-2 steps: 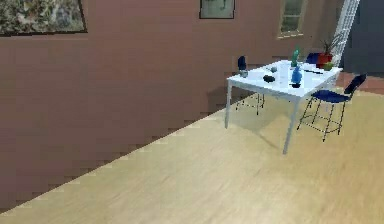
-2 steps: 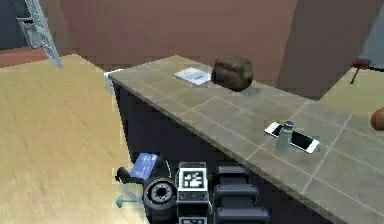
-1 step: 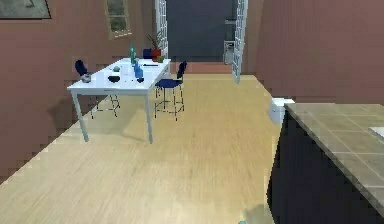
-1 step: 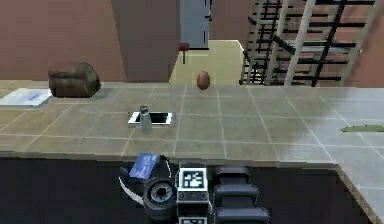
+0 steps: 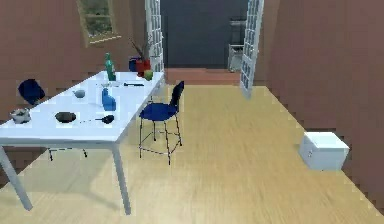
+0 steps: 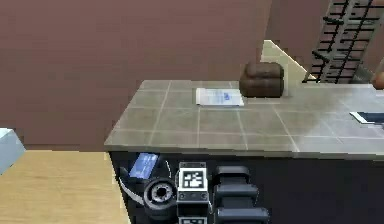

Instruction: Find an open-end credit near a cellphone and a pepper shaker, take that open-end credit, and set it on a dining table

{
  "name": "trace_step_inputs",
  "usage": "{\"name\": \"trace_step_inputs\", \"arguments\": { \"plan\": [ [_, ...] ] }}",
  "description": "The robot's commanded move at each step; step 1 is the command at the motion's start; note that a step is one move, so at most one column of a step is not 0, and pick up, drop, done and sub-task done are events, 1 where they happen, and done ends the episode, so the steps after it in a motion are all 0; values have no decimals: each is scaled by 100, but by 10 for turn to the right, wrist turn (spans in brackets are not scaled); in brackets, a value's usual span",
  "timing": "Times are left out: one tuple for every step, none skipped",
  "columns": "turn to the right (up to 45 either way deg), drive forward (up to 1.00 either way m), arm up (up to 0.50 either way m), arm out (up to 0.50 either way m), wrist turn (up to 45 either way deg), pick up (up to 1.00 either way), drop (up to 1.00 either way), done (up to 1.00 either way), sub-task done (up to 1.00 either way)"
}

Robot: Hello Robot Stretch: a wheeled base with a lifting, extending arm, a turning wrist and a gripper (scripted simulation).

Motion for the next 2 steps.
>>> {"name": "trace_step_inputs", "arguments": {
  "plan": [
    [0, 40, 0, 0, 0, 0, 0, 0, 0],
    [120, 0, 0, 0, 0, 0, 0, 0, 0]
  ]
}}
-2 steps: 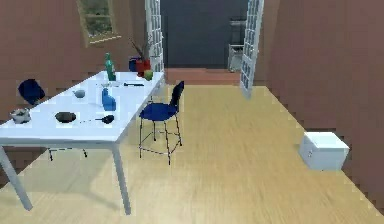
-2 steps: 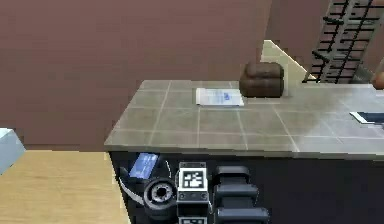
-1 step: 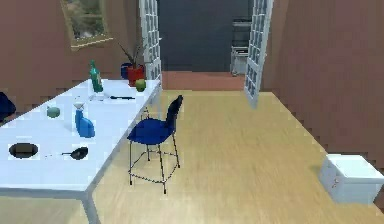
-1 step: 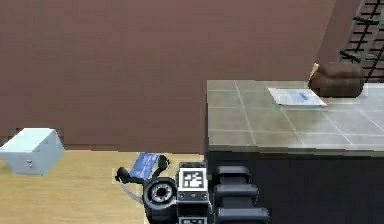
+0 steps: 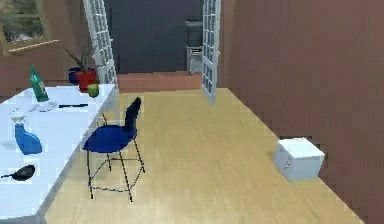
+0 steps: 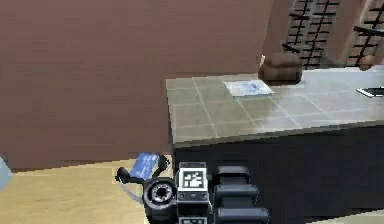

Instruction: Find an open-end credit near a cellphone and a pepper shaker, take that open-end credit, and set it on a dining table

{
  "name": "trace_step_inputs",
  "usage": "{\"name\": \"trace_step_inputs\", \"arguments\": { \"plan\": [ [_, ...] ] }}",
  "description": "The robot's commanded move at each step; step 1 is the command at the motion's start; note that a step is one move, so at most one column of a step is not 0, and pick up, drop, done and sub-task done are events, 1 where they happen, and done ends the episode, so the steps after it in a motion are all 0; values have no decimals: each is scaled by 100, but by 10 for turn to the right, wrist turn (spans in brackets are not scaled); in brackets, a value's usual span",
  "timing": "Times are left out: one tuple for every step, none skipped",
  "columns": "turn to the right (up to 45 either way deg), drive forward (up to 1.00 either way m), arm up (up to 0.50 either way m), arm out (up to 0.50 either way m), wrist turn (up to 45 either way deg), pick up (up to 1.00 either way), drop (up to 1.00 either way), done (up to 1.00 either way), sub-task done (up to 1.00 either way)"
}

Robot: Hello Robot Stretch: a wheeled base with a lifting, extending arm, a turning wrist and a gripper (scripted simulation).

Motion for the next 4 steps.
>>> {"name": "trace_step_inputs", "arguments": {
  "plan": [
    [0, 75, 0, 0, 0, 0, 0, 0, 0],
    [-450, 0, 0, 0, 0, 0, 0, 0, 0],
    [-450, 0, 0, 0, 0, 0, 0, 0, 0],
    [-90, 0, 0, 0, 0, 0, 0, 0, 0]
  ]
}}
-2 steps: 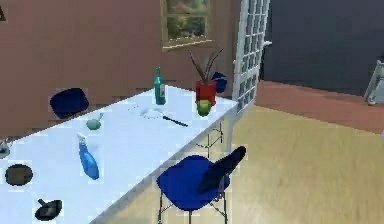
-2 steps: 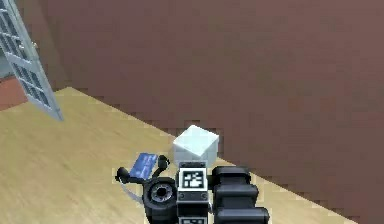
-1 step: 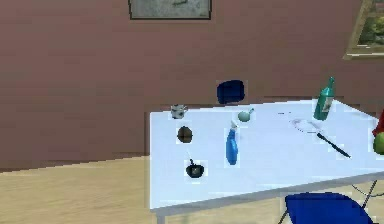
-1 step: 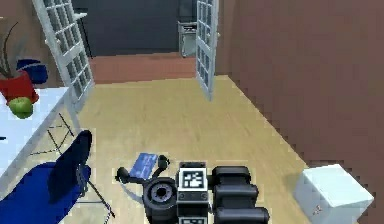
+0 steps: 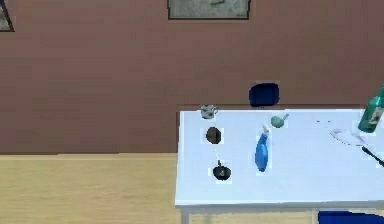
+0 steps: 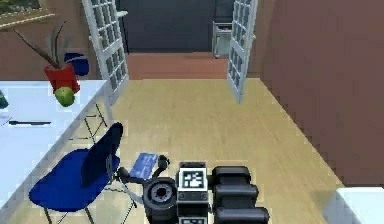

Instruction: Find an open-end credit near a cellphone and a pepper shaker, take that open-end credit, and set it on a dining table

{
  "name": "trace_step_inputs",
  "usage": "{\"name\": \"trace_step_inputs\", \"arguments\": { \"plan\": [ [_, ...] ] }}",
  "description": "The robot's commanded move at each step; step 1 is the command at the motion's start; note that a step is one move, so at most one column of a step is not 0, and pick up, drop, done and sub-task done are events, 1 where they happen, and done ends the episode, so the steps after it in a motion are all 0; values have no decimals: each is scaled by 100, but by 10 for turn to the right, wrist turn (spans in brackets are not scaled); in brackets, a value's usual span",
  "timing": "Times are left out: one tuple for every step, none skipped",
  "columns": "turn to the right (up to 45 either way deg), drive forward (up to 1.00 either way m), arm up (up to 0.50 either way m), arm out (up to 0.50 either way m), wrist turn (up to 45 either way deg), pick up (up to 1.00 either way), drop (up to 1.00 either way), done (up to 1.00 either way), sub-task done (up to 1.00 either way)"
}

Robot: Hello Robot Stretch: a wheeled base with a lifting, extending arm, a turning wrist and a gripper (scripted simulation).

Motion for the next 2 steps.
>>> {"name": "trace_step_inputs", "arguments": {
  "plan": [
    [0, 25, 0, 0, 0, 0, 0, 0, 0],
    [-450, 0, 0, 0, 0, 0, 0, 0, 0]
  ]
}}
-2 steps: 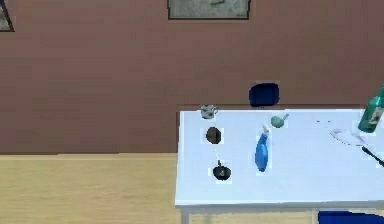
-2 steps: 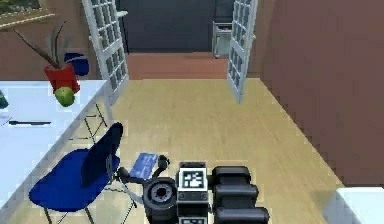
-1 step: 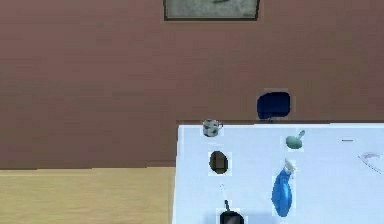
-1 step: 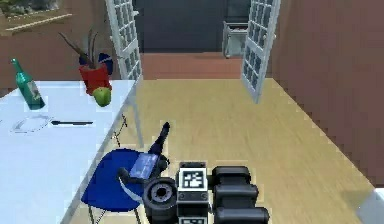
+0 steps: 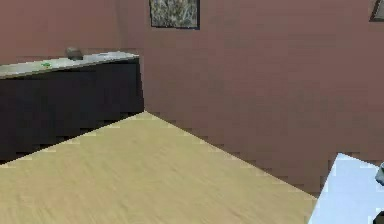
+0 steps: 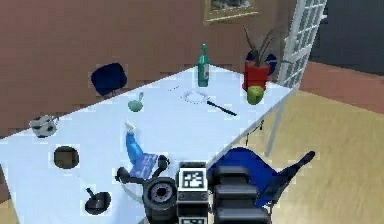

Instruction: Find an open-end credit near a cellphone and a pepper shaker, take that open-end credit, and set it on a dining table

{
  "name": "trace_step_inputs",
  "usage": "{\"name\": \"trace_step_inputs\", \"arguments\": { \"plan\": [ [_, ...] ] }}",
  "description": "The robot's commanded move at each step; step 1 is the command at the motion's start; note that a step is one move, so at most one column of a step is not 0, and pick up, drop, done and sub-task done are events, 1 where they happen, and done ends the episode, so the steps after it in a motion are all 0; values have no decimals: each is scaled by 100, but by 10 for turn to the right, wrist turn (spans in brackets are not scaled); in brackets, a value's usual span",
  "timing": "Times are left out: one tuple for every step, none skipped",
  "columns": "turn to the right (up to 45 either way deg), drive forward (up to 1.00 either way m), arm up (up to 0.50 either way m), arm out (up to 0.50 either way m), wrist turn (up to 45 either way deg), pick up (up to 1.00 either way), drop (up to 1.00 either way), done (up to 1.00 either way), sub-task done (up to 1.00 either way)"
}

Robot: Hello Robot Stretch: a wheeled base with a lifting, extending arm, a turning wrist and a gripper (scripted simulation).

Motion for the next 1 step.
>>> {"name": "trace_step_inputs", "arguments": {
  "plan": [
    [360, 0, 0, 0, 0, 0, 0, 0, 0]
  ]
}}
